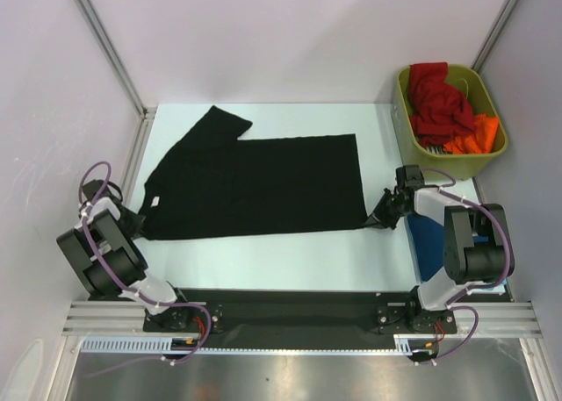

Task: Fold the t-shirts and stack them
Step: Fold the tshirt

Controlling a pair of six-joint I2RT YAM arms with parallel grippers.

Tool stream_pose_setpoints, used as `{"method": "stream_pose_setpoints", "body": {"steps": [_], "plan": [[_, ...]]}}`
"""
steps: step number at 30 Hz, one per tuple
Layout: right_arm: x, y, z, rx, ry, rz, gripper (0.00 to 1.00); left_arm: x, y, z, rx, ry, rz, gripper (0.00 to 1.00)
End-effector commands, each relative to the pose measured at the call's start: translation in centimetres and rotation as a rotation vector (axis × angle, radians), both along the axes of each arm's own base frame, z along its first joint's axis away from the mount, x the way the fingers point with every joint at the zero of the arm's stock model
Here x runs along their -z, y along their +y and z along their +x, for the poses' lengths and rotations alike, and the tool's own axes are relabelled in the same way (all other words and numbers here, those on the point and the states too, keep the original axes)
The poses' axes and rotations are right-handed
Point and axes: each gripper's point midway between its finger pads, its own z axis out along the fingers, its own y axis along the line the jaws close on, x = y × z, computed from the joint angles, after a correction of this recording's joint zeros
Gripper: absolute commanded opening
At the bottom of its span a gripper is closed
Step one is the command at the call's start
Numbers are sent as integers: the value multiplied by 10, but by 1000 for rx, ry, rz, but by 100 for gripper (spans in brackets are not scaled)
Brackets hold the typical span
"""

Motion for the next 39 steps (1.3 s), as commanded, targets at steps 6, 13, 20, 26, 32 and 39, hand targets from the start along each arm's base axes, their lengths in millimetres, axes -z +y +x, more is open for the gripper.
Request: {"method": "stream_pose_setpoints", "body": {"steps": [6,13,20,26,32,39], "plan": [[23,-38,-85,-51,207,-234,0,0,21,-51,-85,162,119,0],[21,-44,-112,29,309,-279,0,2,13,-69,-182,188,85,0],[-4,-48,-95,10,247,-295,25,-21,16,-78,-275,196,105,92],[-61,-43,-39,-39,68,-335,74,-71,-3,-46,-221,6,131,96],[-99,-30,26,-171,-138,-394,97,-99,-61,37,131,-211,141,76],[-118,3,144,-292,-356,-502,100,-153,-120,177,538,-533,161,81]]}}
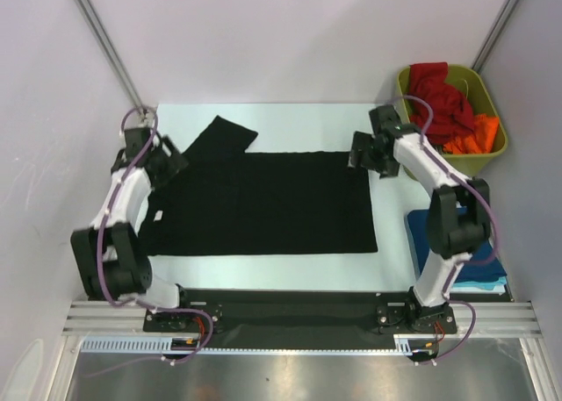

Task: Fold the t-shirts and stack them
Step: Fold the tshirt

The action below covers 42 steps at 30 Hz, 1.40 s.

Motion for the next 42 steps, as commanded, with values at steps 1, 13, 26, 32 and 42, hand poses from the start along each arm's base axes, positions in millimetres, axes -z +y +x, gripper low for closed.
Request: {"method": "stream_pose_setpoints", "body": {"steps": [1,13,26,32,42], "plan": [[-19,8,66,-60,-155,-72,99,-44,-3,80,167,-219,57,82],[22,6,180,165,-228,-78,43,-15,42,191,216,-153,221,68],[71,-12,175,336,-127,-126,51,6,60,199,149,-109,174,68],[96,-12,176,326,-78,-158,49,20,74,196,137,-78,173,74],[108,-13,169,296,-27,-182,15,46,66,211,262,23,185,83]]}}
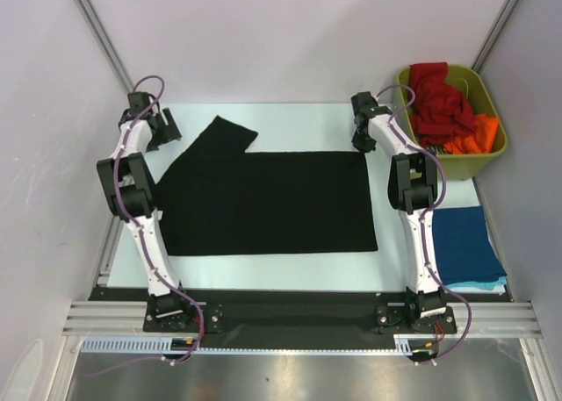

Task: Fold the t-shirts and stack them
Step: Fold the tshirt

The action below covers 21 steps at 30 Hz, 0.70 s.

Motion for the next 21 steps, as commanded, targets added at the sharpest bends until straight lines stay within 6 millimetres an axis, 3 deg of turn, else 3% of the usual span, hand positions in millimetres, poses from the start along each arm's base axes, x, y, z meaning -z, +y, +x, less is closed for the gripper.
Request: {"method": "stream_pose_setpoints", "body": {"steps": [1,11,21], "plan": [[16,4,-2,-17,33,-2,14,-12,-8,18,101,-1,42,81],[26,2,-11,-31,60,41,9,16,-42,24,251,8,-36,70],[24,-3,-5,-27,45,80,6,31,-64,30,287,28,-41,73]]}}
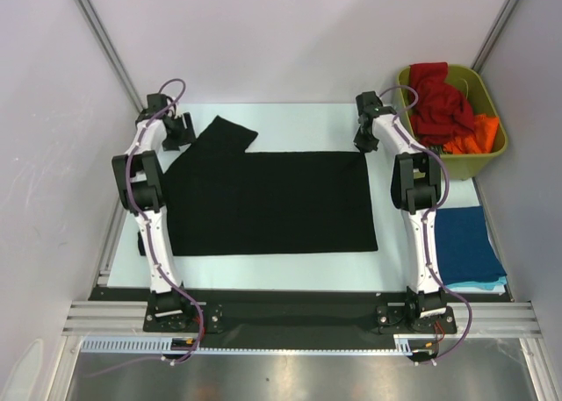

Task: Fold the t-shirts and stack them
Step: Fold the tshirt

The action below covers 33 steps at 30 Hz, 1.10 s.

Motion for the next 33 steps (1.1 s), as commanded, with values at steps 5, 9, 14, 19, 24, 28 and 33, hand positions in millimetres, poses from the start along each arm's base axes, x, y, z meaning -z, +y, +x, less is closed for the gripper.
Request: {"method": "stream_pose_setpoints", "body": {"steps": [5,9,14,19,24,28,33], "plan": [[18,-3,-5,-5,38,35,5,11,-13,0,62,57,77,64],[20,-3,-4,0,41,43,5,18,-11,-4,54,101,149,54],[21,0,-4,-5,40,50,5,27,-19,-11,63,150,217,50],[21,-4,-3,-8,38,54,4,40,-29,-23,74,217,313,40],[22,-6,-4,-9,41,58,4,44,-28,-22,37,232,324,24],[24,-6,-4,-4,40,74,0,24,-25,-7,15,154,340,10],[7,-4,4,-34,3,93,0,-23,-25,8,5,26,345,0]]}}
